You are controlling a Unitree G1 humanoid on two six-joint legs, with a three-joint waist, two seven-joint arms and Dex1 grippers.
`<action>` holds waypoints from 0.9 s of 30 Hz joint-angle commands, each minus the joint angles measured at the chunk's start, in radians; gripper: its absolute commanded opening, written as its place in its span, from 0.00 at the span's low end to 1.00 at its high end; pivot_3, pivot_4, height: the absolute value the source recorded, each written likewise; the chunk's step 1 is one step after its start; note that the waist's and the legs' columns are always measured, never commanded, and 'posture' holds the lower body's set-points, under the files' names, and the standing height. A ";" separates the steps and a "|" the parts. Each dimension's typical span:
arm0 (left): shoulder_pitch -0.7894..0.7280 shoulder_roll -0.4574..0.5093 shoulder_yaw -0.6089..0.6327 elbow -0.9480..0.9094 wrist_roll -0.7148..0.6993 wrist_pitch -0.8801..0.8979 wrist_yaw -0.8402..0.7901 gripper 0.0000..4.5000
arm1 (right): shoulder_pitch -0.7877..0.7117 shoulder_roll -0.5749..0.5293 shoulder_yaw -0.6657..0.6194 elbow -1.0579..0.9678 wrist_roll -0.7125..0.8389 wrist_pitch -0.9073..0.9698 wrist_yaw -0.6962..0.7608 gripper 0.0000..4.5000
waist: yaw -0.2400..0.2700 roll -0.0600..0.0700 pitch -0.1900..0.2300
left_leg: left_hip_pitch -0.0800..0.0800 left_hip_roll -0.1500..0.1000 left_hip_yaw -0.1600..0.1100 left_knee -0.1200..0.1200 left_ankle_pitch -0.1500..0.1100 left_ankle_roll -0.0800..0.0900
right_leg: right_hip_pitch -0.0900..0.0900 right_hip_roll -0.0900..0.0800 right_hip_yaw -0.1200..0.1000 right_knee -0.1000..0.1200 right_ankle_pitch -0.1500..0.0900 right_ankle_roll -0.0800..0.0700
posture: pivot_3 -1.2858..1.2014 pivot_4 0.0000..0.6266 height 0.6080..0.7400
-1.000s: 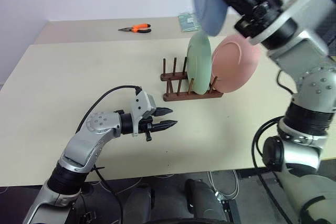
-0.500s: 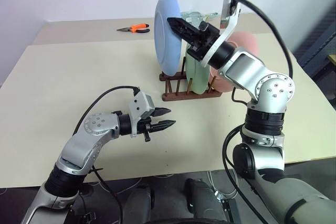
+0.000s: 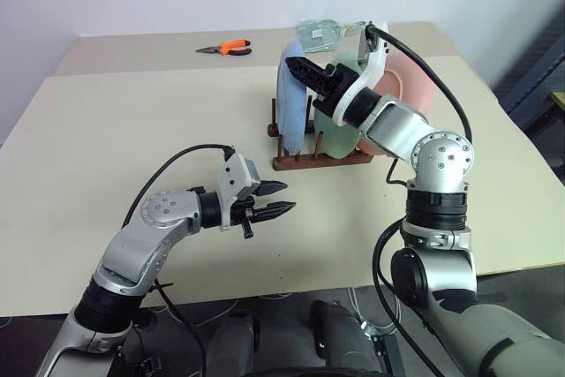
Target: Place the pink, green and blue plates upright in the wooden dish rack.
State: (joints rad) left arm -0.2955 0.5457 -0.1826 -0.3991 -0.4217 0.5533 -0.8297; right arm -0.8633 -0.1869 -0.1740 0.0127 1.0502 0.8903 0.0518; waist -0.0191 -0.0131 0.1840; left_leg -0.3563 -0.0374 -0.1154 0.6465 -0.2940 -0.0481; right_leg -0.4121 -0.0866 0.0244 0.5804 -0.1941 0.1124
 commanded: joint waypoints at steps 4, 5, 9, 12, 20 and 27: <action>0.002 0.003 0.013 -0.048 -0.010 0.000 0.006 0.43 | -0.037 -0.220 0.136 -0.206 -0.246 -0.157 0.305 0.65 | 0.000 0.000 0.000 | 0.000 0.000 0.000 0.000 0.000 0.000 | 0.000 0.000 0.000 0.000 0.000 0.000 | 0.52 0.24 1.00; 0.003 0.003 0.014 -0.049 -0.009 -0.001 0.007 0.43 | -0.031 -0.269 0.141 -0.234 -0.276 -0.184 0.356 0.65 | 0.002 0.000 0.000 | 0.000 0.000 0.000 0.000 0.000 0.000 | 0.000 0.000 0.000 -0.001 0.000 0.000 | 0.52 0.24 1.00; 0.005 -0.016 0.016 -0.042 0.015 -0.032 0.035 0.43 | 0.037 -0.452 0.092 -0.307 -0.312 -0.207 0.504 0.60 | 0.003 -0.001 0.000 | 0.000 0.000 0.000 0.000 0.000 0.000 | 0.001 0.000 0.000 -0.002 -0.002 0.002 | 0.52 0.24 1.00; -0.023 -0.087 0.028 0.009 0.073 -0.099 0.130 0.43 | 0.156 -0.623 -0.055 -0.300 -0.320 -0.187 0.565 0.37 | 0.018 -0.002 0.000 | -0.001 0.000 0.000 0.001 0.000 0.000 | 0.002 -0.001 -0.001 -0.003 -0.002 0.002 | 0.52 0.24 1.00; -0.019 -0.101 -0.035 0.029 0.094 -0.127 0.078 0.43 | 0.393 -0.806 -0.068 -0.245 -0.550 -0.297 0.610 0.01 | 0.002 -0.002 0.000 | 0.001 0.000 0.002 0.000 0.000 0.000 | 0.002 -0.001 0.000 -0.003 -0.003 0.003 | 0.52 0.24 1.00; -0.027 -0.093 -0.039 0.042 0.100 -0.131 0.047 0.43 | 0.397 -0.777 0.076 -0.112 -0.787 -0.476 0.588 0.01 | 0.007 -0.002 0.000 | 0.000 0.000 0.003 0.001 0.000 0.000 | 0.002 -0.002 0.001 -0.003 -0.002 0.003 | 0.52 0.24 1.00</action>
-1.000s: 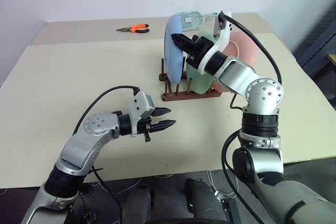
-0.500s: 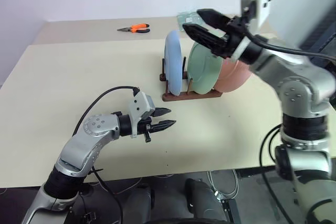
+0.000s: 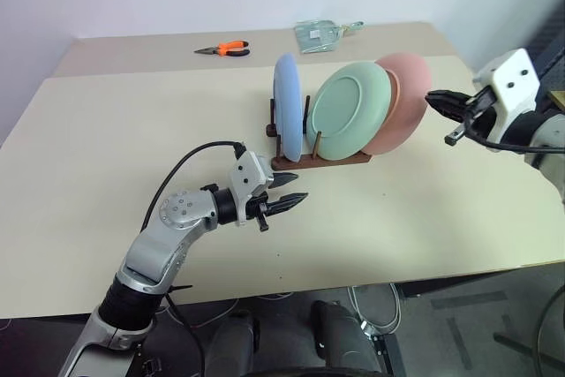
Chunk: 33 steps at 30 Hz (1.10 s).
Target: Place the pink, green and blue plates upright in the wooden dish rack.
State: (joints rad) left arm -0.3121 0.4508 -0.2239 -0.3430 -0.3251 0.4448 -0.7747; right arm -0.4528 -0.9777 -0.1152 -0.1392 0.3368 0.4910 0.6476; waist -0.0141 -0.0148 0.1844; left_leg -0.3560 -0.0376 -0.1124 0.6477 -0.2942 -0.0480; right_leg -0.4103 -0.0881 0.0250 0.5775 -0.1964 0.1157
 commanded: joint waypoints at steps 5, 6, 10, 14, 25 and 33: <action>0.010 0.015 0.006 -0.031 0.010 -0.017 -0.015 0.43 | -0.028 0.048 -0.004 0.059 -0.059 -0.098 0.031 0.01 | 0.003 -0.001 0.000 | -0.001 -0.001 0.000 0.000 0.000 0.000 | 0.000 -0.001 0.000 0.000 0.002 -0.002 | 0.52 0.24 1.00; 0.014 0.018 0.007 -0.035 0.010 -0.017 -0.016 0.43 | -0.026 0.049 -0.007 0.045 -0.049 -0.093 0.047 0.01 | 0.003 -0.001 0.000 | 0.000 -0.001 0.000 0.000 0.000 0.000 | 0.000 -0.001 0.000 0.000 0.002 -0.002 | 0.52 0.24 1.00; 0.029 0.020 0.005 -0.052 0.006 -0.011 -0.013 0.43 | -0.013 0.053 0.022 -0.018 -0.040 -0.061 0.094 0.01 | 0.001 -0.001 0.000 | 0.000 0.000 -0.001 0.000 0.000 0.000 | 0.000 0.000 0.000 0.000 0.001 -0.002 | 0.52 0.24 1.00; 0.021 0.017 0.005 -0.048 0.007 -0.010 -0.012 0.43 | -0.040 0.103 0.052 -0.068 -0.030 -0.028 0.098 0.01 | 0.001 -0.001 0.000 | 0.000 0.000 -0.001 0.000 0.000 0.000 | 0.000 0.000 0.000 0.000 0.001 -0.001 | 0.52 0.24 1.00; 0.026 0.022 0.005 -0.058 0.002 -0.003 -0.015 0.43 | -0.088 0.169 0.062 -0.191 0.029 0.049 0.131 0.01 | 0.004 -0.001 0.000 | 0.000 0.000 -0.002 0.000 0.000 0.000 | 0.000 0.000 0.000 0.000 0.001 -0.002 | 0.52 0.24 1.00; 0.027 0.024 0.006 -0.062 -0.002 0.005 -0.019 0.43 | -0.144 0.062 -0.072 -0.024 -0.067 -0.024 0.071 0.01 | 0.005 -0.001 0.000 | -0.001 -0.001 -0.002 0.000 0.000 0.000 | 0.000 0.000 0.000 0.000 0.001 -0.002 | 0.52 0.24 1.00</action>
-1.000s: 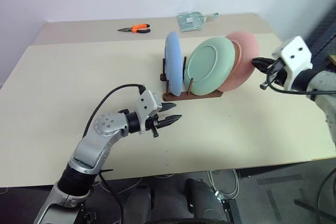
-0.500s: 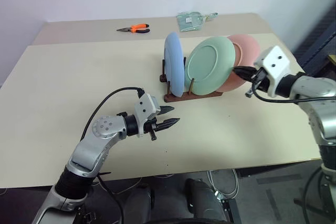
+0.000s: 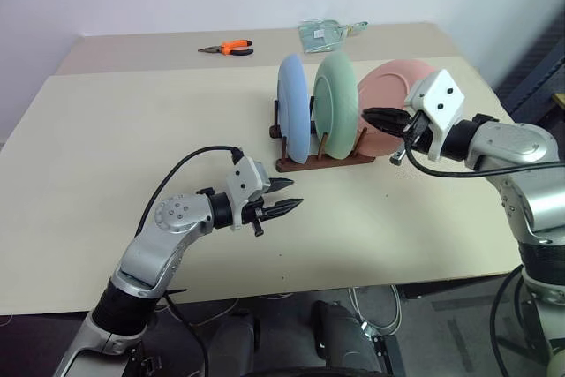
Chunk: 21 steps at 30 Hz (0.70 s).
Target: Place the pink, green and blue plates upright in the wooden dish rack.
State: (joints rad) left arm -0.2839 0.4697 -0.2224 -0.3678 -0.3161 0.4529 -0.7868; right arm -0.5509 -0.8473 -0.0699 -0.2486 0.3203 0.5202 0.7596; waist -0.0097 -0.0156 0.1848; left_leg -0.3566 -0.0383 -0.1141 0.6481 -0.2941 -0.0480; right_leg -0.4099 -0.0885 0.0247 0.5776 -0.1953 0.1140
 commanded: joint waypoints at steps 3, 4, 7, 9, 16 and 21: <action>0.002 0.009 0.002 -0.039 -0.011 -0.002 -0.014 0.43 | -0.015 -0.164 -0.142 0.226 -0.142 -0.145 -0.053 0.01 | 0.006 0.000 0.000 | 0.000 -0.001 0.000 0.000 0.000 0.000 | 0.000 -0.001 0.000 -0.001 0.000 -0.001 | 0.52 0.24 1.00; 0.002 0.009 0.001 -0.039 -0.011 -0.002 -0.016 0.43 | 0.001 -0.180 -0.139 0.253 -0.162 -0.172 -0.051 0.01 | 0.005 -0.001 0.000 | 0.000 -0.001 0.000 0.000 0.000 0.000 | 0.000 -0.001 0.000 -0.001 0.000 -0.001 | 0.52 0.24 1.00; -0.002 0.007 0.001 -0.034 -0.012 -0.002 -0.019 0.43 | 0.034 -0.190 -0.131 0.325 -0.200 -0.243 -0.051 0.01 | -0.007 -0.001 0.000 | 0.001 0.000 0.000 -0.001 0.000 0.000 | 0.001 0.000 0.000 0.000 0.000 -0.001 | 0.52 0.24 1.00; -0.006 0.005 0.001 -0.030 -0.011 -0.002 -0.022 0.43 | 0.061 -0.181 -0.098 0.361 -0.228 -0.297 -0.037 0.01 | -0.011 0.001 0.000 | 0.001 0.001 0.002 -0.001 0.000 0.000 | 0.000 0.000 0.000 0.000 0.000 0.000 | 0.52 0.24 1.00; -0.006 0.012 0.014 -0.025 -0.007 -0.002 -0.019 0.43 | 0.019 -0.056 -0.056 0.354 -0.180 -0.342 0.002 0.01 | -0.006 0.001 0.000 | 0.001 0.001 0.002 -0.001 0.000 0.000 | 0.000 0.000 0.000 0.001 0.001 -0.001 | 0.52 0.24 1.00; 0.011 0.020 0.021 -0.038 -0.010 0.001 -0.013 0.43 | 0.020 -0.033 -0.066 0.278 -0.141 -0.301 0.026 0.01 | -0.001 0.001 0.000 | 0.001 0.000 0.000 0.000 0.000 0.000 | 0.001 0.000 0.000 0.001 0.001 -0.001 | 0.52 0.24 1.00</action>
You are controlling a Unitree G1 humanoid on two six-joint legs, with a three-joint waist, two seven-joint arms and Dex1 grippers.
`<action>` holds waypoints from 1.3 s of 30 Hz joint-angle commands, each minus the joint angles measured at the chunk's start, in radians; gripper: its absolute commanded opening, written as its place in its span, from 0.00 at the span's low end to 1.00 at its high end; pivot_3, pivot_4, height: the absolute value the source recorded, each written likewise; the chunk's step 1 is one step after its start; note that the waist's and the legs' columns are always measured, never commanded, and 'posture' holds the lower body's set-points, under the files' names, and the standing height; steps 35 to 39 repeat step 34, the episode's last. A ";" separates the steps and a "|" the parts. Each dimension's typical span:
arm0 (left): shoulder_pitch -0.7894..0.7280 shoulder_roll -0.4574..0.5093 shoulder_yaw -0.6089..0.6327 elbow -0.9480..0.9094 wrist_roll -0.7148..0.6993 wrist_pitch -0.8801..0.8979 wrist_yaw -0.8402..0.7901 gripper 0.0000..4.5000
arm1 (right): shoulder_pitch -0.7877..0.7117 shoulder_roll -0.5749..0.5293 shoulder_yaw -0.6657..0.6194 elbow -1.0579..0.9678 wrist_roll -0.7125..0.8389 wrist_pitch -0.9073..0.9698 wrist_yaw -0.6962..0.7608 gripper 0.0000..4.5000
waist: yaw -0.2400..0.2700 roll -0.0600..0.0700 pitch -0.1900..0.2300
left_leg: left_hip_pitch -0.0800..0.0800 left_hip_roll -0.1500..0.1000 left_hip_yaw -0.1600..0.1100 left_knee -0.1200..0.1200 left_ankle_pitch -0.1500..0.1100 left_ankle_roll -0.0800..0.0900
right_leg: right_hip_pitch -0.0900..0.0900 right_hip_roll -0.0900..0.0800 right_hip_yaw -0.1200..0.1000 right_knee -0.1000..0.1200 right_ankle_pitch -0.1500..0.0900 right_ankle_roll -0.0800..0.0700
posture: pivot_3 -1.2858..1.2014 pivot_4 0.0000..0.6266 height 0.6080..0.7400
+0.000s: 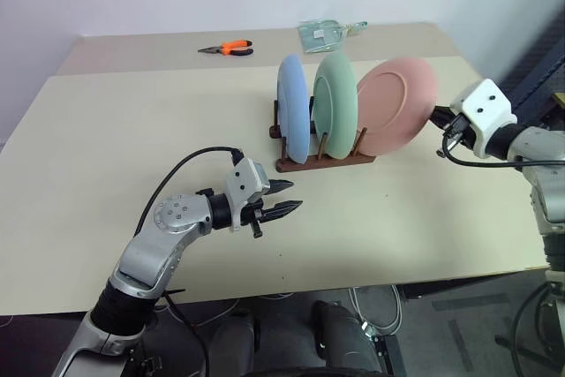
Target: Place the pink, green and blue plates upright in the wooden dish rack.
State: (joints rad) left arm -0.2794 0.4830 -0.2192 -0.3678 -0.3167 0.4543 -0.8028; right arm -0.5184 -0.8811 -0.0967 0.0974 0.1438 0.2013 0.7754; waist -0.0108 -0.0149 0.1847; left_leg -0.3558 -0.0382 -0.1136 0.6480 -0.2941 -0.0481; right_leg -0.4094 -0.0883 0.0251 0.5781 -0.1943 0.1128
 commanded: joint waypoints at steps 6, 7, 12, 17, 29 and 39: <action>0.007 0.004 0.012 -0.035 -0.009 0.000 0.010 0.43 | 0.021 -0.006 -0.063 -0.162 0.095 0.081 0.039 0.01 | -0.001 0.000 0.000 | 0.000 0.000 0.000 0.000 0.000 0.000 | 0.000 0.000 0.000 0.000 0.000 0.000 | 0.52 0.24 1.00; 0.003 0.002 0.010 -0.031 -0.008 0.000 0.011 0.43 | 0.024 -0.013 -0.061 -0.158 0.081 0.072 0.038 0.01 | -0.001 0.000 0.000 | 0.000 0.000 0.000 0.000 0.000 0.000 | 0.000 0.000 0.000 0.000 0.000 0.000 | 0.52 0.24 1.00; -0.001 0.002 0.017 -0.020 -0.008 -0.004 0.014 0.43 | 0.037 -0.015 -0.080 -0.120 0.066 0.081 0.018 0.01 | -0.001 0.000 0.000 | 0.000 0.000 0.000 0.000 0.000 0.000 | 0.000 0.000 0.000 0.000 0.000 0.000 | 0.52 0.24 1.00; 0.017 0.020 0.060 0.000 0.002 -0.015 0.040 0.43 | 0.057 -0.024 -0.105 0.001 0.005 0.021 -0.043 0.01 | -0.001 0.000 0.000 | 0.000 0.000 0.000 0.000 0.000 0.000 | 0.000 0.000 0.000 0.000 0.000 0.000 | 0.52 0.24 1.00; 0.160 0.165 0.318 0.171 0.057 -0.131 0.100 0.43 | 0.135 0.021 -0.198 0.112 0.112 -0.012 0.023 0.01 | -0.001 0.000 0.000 | 0.001 0.000 0.001 0.000 0.000 0.000 | 0.000 0.000 0.000 0.001 0.000 0.000 | 0.52 0.24 1.00; 0.171 0.152 0.317 0.155 0.061 -0.129 0.118 0.43 | 0.121 0.056 -0.177 0.132 0.103 -0.020 0.012 0.01 | -0.001 0.000 0.000 | 0.001 0.000 0.000 0.001 0.000 0.000 | 0.000 0.000 0.000 0.001 0.000 0.000 | 0.52 0.24 1.00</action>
